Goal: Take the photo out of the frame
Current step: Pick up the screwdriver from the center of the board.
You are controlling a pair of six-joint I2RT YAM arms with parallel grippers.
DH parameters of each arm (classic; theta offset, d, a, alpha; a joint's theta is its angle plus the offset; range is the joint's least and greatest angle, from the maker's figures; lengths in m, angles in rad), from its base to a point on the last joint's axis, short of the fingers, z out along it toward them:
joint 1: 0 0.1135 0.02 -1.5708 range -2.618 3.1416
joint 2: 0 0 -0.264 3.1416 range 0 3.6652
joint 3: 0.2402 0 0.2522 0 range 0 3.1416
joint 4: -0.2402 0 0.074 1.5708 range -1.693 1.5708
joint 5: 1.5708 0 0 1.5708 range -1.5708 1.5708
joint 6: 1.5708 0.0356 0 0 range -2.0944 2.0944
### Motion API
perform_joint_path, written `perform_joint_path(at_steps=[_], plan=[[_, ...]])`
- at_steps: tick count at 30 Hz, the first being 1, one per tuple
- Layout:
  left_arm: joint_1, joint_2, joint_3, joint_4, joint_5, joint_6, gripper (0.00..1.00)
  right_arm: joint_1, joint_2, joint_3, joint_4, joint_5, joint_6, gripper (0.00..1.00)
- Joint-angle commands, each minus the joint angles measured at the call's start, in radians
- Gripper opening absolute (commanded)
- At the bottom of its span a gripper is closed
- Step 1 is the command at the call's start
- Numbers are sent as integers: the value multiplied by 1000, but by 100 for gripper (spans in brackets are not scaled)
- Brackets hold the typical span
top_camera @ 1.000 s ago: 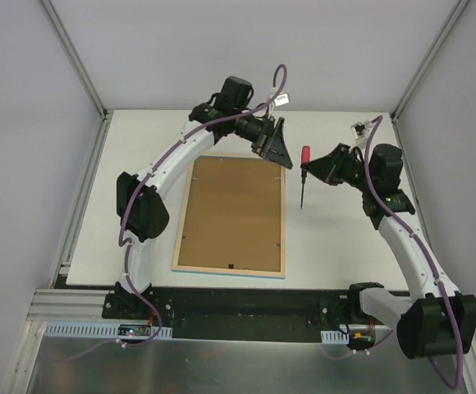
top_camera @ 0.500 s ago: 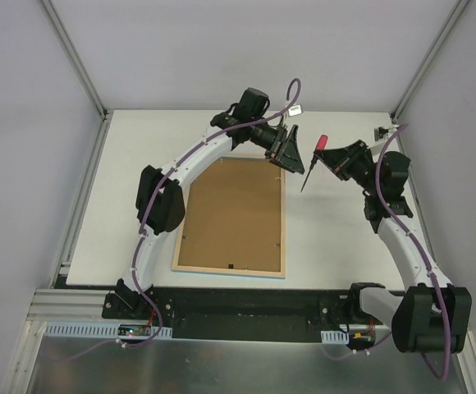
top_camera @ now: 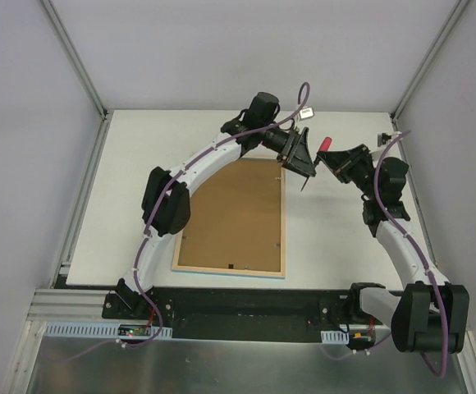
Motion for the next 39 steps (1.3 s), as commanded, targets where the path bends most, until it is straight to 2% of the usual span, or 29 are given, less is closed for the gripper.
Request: perform_joint_path(at_steps=[1, 5, 9, 14, 19, 20, 22, 24, 26, 30, 32, 39], plan=[[-19, 18, -22, 83, 35, -66, 67, -5, -33, 1, 84, 17, -5, 1], [-20, 19, -41, 96, 37, -75, 48, -5, -44, 1, 84, 17, -2, 1], [-22, 19, -53, 100, 32, -77, 38, -7, -52, 1, 84, 14, -2, 1], [-23, 16, -56, 102, 20, -80, 1, -5, -60, 1, 74, 12, -8, 1], [-23, 0, -76, 103, 29, -68, 0, -7, -57, 26, 15, 2, -60, 1], [-22, -7, -83, 103, 37, -60, 0, -5, -55, 44, -13, -21, -96, 11], [-19, -30, -111, 105, 60, -37, 0, -5, -47, 99, -98, -87, -196, 41], [-14, -68, -151, 100, 84, -7, 0, -5, -38, 163, -209, -179, -303, 61], [-5, -92, -182, 88, 112, 20, 0, -5, -21, 216, -295, -263, -383, 71], [16, -132, -208, 51, 163, 58, 0, -28, 23, 332, -531, -336, -567, 71], [21, -161, -223, 19, 167, 98, 0, -28, 51, 368, -587, -365, -592, 70], [18, -208, -271, -18, 180, 130, 0, -24, 127, 391, -555, -394, -557, 65]])
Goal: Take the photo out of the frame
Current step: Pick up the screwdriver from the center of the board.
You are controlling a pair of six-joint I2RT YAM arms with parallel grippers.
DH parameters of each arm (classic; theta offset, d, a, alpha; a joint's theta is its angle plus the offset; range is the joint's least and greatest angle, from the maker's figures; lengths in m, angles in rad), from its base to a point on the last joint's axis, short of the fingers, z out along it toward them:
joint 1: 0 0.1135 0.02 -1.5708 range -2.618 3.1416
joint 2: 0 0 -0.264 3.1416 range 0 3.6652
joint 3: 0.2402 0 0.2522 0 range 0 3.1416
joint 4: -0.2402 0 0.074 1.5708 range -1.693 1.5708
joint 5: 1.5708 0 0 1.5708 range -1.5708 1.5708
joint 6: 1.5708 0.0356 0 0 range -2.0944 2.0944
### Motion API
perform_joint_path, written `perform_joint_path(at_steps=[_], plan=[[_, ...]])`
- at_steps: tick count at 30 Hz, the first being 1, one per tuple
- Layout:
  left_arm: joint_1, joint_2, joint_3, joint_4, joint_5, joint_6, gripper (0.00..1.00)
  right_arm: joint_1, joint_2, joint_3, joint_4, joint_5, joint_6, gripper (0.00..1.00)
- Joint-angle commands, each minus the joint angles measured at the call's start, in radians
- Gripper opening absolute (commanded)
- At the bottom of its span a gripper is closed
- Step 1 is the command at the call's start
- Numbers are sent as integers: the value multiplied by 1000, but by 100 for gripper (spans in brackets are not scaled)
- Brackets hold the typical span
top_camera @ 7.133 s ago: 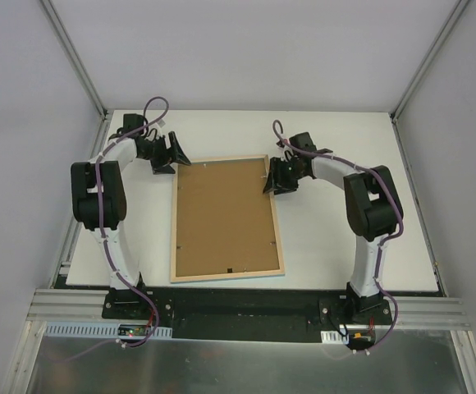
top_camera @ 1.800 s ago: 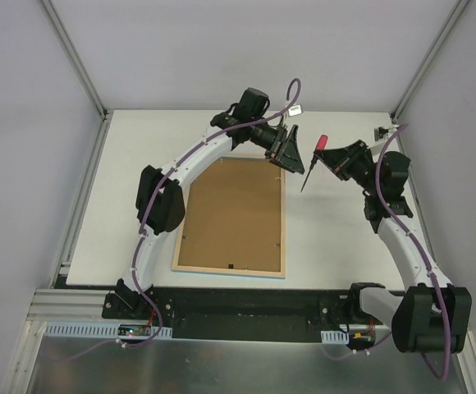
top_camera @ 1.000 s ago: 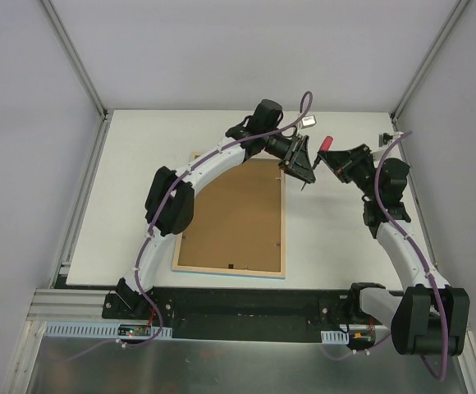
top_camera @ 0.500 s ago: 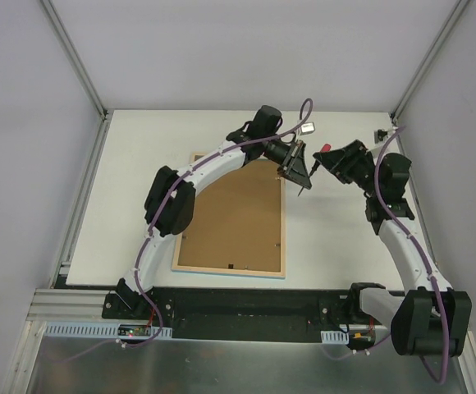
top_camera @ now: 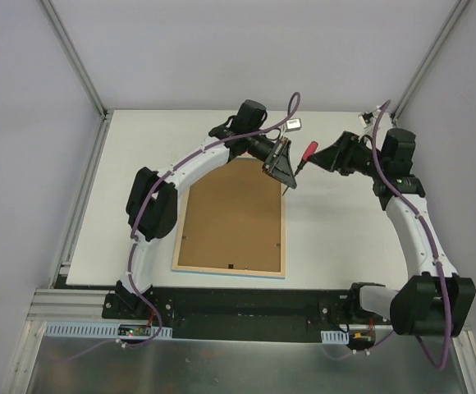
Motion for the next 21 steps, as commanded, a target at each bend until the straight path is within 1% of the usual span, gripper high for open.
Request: perform_joint_path(at_steps=[1, 5, 8, 12, 15, 18, 20, 21], plan=[[-8, -89, -31, -22, 52, 60, 0, -2, 64, 56, -29, -94, -33, 64], [-11, -101, -52, -31, 47, 70, 0, 5, 121, 90, -32, -164, -10, 63], [-13, -101, -54, -37, 46, 73, 0, 30, 141, 93, 9, -213, 24, 63], [-16, -100, -54, -42, 44, 76, 0, 71, 165, 108, 12, -235, 27, 62], [-20, -103, -55, -47, 43, 77, 0, 99, 197, 116, 5, -240, 26, 59], [-25, -106, -60, -48, 41, 80, 0, 111, 225, 124, 6, -232, 27, 48], [-28, -107, -63, -48, 39, 82, 0, 117, 242, 130, 9, -234, 32, 34], [-29, -109, -64, -48, 38, 83, 0, 117, 246, 134, 9, -234, 35, 24]])
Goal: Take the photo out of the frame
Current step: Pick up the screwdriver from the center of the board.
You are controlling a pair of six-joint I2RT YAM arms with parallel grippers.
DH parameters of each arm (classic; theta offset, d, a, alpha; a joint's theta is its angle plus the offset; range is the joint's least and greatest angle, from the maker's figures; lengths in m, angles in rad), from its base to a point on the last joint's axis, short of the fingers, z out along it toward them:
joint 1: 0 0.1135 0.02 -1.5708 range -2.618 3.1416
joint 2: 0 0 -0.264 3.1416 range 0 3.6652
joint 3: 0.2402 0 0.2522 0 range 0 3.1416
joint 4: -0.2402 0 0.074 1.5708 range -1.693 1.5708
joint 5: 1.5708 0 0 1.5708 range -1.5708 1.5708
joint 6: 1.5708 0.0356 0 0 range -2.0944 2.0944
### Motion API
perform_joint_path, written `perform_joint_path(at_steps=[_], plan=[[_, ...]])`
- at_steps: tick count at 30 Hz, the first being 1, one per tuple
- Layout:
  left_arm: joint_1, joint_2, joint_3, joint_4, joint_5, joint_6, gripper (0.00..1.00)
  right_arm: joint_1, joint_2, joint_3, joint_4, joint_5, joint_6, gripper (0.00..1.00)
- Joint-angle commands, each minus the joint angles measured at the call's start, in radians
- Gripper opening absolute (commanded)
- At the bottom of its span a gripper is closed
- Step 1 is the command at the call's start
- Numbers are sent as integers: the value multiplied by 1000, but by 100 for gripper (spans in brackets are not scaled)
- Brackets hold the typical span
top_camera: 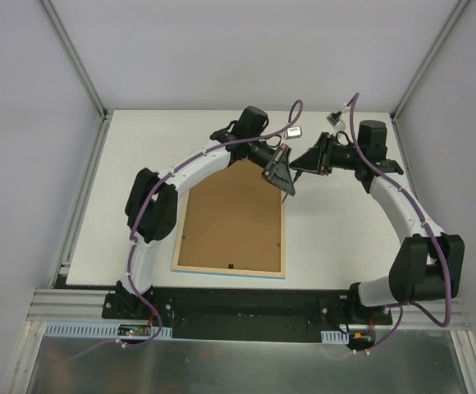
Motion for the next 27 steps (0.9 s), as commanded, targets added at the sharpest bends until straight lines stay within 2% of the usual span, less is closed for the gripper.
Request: perform_joint_path(at_steps=[1, 2, 3, 4, 7, 8, 10, 12, 14, 16, 21, 27], plan=[[-13, -77, -10, 5, 36, 34, 0, 8, 22, 52, 35, -35, 3, 14], [-12, -79, -10, 5, 36, 35, 0, 6, 20, 52, 33, -32, 6, 1], [-10, -82, -10, 2, 33, 35, 0, 8, 14, 53, 35, -26, 5, 1], [-6, -88, -8, 2, 32, 35, 7, 3, 4, 49, 33, -23, -1, 1], [23, -111, -8, 0, 26, 35, 51, -18, -61, 33, 33, 5, -10, 1], [39, -122, -8, 0, 26, 35, 57, -29, -87, 27, 35, 26, -9, 1], [72, -143, -8, -3, 23, 37, 76, -55, -137, 10, 45, 86, 11, 1], [103, -159, -7, -1, 15, 40, 87, -85, -197, -36, 100, 179, 96, 1], [122, -163, 10, -1, 4, 45, 93, -119, -253, -104, 232, 277, 213, 1], [123, -156, 26, -1, -14, 54, 94, -130, -289, -157, 321, 348, 322, 1], [82, -93, 87, -4, -31, 46, 94, -127, -287, -204, 430, 370, 544, 1], [43, -50, 138, -4, -28, 35, 91, -127, -303, -247, 452, 397, 569, 1]])
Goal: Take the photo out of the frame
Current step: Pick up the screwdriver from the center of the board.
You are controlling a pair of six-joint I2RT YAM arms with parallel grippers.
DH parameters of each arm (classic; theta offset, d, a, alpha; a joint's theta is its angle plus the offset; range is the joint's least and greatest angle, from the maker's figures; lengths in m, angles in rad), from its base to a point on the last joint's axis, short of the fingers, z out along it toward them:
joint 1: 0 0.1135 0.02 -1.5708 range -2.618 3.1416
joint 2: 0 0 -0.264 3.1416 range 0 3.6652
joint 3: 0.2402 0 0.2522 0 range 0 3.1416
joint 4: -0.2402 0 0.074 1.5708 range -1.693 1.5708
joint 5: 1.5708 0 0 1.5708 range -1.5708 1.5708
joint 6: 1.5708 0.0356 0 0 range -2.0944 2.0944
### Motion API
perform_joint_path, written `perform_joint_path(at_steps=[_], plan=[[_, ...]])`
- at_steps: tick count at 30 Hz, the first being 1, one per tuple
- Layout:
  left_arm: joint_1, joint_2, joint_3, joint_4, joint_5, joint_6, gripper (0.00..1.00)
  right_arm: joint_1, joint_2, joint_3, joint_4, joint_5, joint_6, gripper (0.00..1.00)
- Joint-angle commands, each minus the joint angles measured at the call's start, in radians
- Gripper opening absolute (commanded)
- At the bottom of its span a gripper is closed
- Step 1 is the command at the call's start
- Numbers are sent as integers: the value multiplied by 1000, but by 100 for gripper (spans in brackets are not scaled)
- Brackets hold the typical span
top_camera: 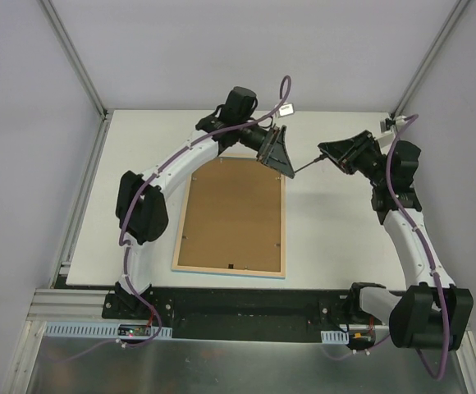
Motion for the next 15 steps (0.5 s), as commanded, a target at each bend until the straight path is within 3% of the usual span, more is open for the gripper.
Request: perform_joint_path(at_steps=[1, 7, 12, 15], plan=[[-29, 25, 65, 9, 8, 1, 91, 1, -19, -23, 112, 41, 90, 1], [-59, 45, 71, 10, 5, 1, 84, 1, -16, -45, 166, 27, 128, 1], [-72, 54, 85, 9, 5, 0, 63, 1, -21, -65, 179, 29, 131, 1], [-79, 62, 94, 9, 2, -3, 55, 7, -27, -83, 189, 32, 137, 1]])
